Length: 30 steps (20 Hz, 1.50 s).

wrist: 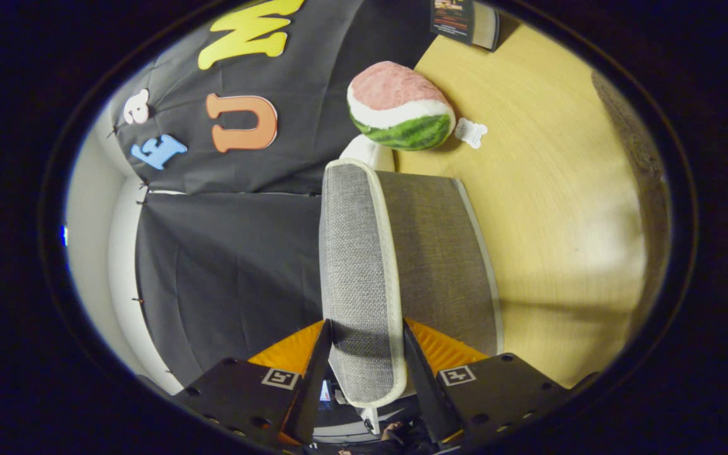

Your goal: Open the storage box then place both shoes into the box .Put the left shoe in first, then the right shoe, with the right side of both shoes facing outward in a uniform manner.

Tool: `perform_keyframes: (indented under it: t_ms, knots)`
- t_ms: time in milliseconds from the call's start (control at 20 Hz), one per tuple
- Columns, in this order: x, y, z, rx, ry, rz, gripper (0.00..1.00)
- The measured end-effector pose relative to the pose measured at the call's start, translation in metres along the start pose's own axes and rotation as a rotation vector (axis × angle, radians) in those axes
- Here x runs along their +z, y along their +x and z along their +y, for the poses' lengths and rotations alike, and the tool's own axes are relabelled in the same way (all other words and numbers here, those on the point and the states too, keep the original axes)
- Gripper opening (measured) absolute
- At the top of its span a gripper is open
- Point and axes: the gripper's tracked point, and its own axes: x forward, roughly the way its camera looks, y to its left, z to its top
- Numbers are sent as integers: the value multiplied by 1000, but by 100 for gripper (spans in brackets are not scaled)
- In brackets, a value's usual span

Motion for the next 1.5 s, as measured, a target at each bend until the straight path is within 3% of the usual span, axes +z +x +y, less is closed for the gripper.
perform_keyframes:
  t_ms: [200,400,450,500,600,650,1050,1250,1500]
  knots:
    - [2,-20,29,73,18,-13,40]
    - [-12,-24,56,121,-21,32,39]
    - [-14,-25,65,128,-44,35,31]
    - [-18,-23,72,115,-79,29,23]
    - [-3,-28,40,-75,-111,-14,8]
    - [-3,-22,46,-54,-105,-5,0]
    - [-17,-17,131,-26,-187,-4,0]
    - [-37,16,183,-31,-339,39,0]
    - [-57,71,216,-28,-364,77,1]
